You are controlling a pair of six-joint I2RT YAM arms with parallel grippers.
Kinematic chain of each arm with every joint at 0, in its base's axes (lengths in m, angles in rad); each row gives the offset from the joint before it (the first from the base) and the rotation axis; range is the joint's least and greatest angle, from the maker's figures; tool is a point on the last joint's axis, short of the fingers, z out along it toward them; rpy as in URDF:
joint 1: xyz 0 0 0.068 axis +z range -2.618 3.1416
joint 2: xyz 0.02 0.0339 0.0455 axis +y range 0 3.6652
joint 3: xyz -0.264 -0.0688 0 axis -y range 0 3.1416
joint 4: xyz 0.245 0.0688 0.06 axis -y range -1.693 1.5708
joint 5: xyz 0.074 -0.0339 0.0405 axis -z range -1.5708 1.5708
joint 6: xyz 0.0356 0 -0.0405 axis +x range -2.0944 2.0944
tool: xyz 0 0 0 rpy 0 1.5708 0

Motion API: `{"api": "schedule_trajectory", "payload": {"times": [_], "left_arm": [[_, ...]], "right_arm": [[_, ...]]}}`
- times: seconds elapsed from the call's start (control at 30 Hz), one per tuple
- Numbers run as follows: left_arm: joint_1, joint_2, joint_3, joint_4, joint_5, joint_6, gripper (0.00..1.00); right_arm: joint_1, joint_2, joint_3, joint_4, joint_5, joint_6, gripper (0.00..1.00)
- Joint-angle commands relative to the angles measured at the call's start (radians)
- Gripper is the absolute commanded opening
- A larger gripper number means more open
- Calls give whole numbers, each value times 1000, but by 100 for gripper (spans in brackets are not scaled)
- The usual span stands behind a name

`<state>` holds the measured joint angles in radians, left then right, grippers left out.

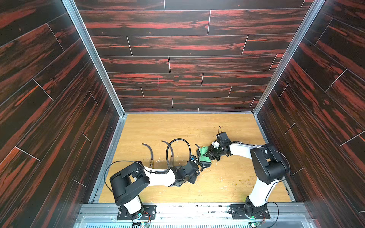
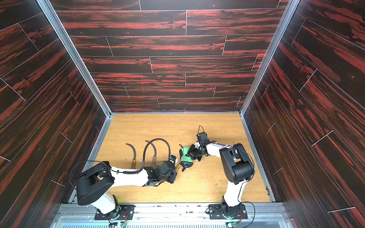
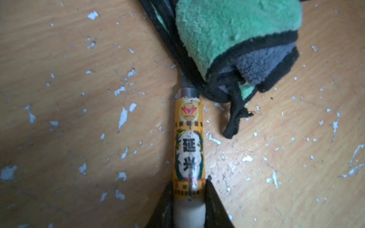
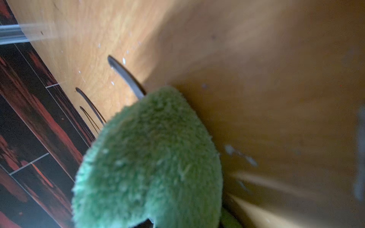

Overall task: Wipe small sickles with rags
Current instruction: Wipe the small sickle.

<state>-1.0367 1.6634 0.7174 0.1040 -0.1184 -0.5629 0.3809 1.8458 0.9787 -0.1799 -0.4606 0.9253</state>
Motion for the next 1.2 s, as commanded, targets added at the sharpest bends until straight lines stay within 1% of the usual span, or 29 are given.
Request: {"api": "schedule_trajectory", "payload": {"times": [0.0, 0.37, 0.6, 0.67, 0.73, 0.8, 0.9, 1.03, 1.17], "left_arm": [[-11, 42, -34, -62, 68, 26, 0], [-18, 41, -75, -20, 95, 43, 0], [-26, 27, -90, -13, 104, 49, 0], [-28, 21, -87, -24, 102, 56, 0], [-29, 14, -82, -35, 97, 61, 0], [-30, 11, -72, -51, 92, 67, 0], [-30, 11, -63, -60, 82, 71, 0], [-31, 16, -49, -68, 69, 76, 0], [-32, 30, -37, -63, 69, 79, 0]], "right_arm": [[8, 80, 50, 10, 80, 23, 0], [-55, 183, 269, -76, 94, -5, 0], [-95, 320, 509, -191, 91, -94, 0], [-111, 342, 556, -188, 74, -117, 0], [-120, 337, 595, -224, 74, -146, 0], [-122, 290, 591, -245, 69, -186, 0], [-122, 161, 525, -285, 79, -242, 0], [-113, -40, 350, -326, 63, -266, 0], [-73, -189, 149, -288, 39, -221, 0]]}}
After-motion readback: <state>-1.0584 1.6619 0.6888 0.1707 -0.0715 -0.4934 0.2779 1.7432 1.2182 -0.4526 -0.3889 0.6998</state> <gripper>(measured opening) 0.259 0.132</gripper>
